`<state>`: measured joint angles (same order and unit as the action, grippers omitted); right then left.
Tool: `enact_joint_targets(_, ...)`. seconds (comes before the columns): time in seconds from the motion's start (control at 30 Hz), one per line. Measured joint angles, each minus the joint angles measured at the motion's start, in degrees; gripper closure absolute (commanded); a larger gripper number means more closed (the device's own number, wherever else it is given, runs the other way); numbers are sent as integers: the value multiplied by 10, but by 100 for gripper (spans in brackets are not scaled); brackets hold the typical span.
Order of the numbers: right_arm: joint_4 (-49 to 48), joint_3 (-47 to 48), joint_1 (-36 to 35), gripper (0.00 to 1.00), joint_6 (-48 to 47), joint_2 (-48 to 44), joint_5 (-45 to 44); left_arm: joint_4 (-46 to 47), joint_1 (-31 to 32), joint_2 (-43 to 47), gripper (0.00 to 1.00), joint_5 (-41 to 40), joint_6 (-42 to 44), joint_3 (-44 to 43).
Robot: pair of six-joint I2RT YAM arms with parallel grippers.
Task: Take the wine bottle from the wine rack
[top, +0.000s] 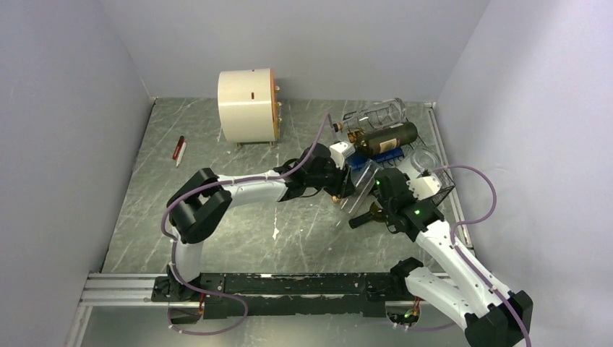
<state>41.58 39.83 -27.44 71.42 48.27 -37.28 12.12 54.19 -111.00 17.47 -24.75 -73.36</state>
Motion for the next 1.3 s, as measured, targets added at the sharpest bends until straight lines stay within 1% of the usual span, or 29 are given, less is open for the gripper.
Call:
enact_joint_targets(0.1, 0, 0, 0, 68, -3, 1, 0, -2, 2, -8, 52, -11, 10, -12)
enact_joint_targets(0.2, 0, 0, 0, 66, -9, 3, 0, -3, 4, -21, 39, -19, 20, -30)
enact_joint_targets(0.27, 0, 1, 0, 63, -12, 4, -1, -5, 7, -24, 28, -26, 30, -31)
enact_joint_targets(0.33, 2, 2, 0, 55, -19, 5, -1, -12, 13, -26, 21, -37, 39, -31)
enact_joint_targets(0.4, 2, 2, 0, 45, -28, 5, -7, -18, 21, -29, 16, -49, 48, -31)
enact_joint_targets(0.47, 1, 6, 0, 38, -34, 7, -15, -29, 31, -33, 14, -66, 59, -31)
enact_joint_targets(0.53, 1, 9, 0, 35, -37, 11, -22, -47, 42, -43, 14, -85, 69, -38)
enact_joint_targets(0.6, 2, 10, 0, 31, -39, 15, -26, -54, 49, -55, 15, -99, 76, -46)
enact_joint_targets(0.63, 3, 10, 0, 29, -41, 17, -27, -56, 51, -60, 17, -105, 80, -50)
enact_joint_targets(0.67, 3, 10, 0, 27, -42, 19, -26, -58, 53, -64, 21, -114, 84, -58)
enact_joint_targets(0.77, 3, 12, 0, 17, -44, 23, -26, -73, 59, -76, 34, -143, 96, -83)
enact_joint_targets(0.83, 3, 18, -2, 11, -45, 23, -26, -87, 61, -83, 38, -155, 104, -96)
enact_joint_targets(0.9, 6, 26, -2, 7, -45, 25, -28, -93, 64, -84, 34, -166, 110, -100)
enact_joint_targets(0.97, 15, 37, -2, 5, -45, 27, -29, -98, 68, -84, 24, -175, 116, -101)
enact_joint_targets(1.07, 28, 50, -2, 2, -45, 32, -28, -100, 70, -80, 20, -182, 122, -96)
enact_joint_targets(1.3, 68, 85, -3, 1, -53, 33, -35, -123, 65, -43, 10, -186, 123, -66)
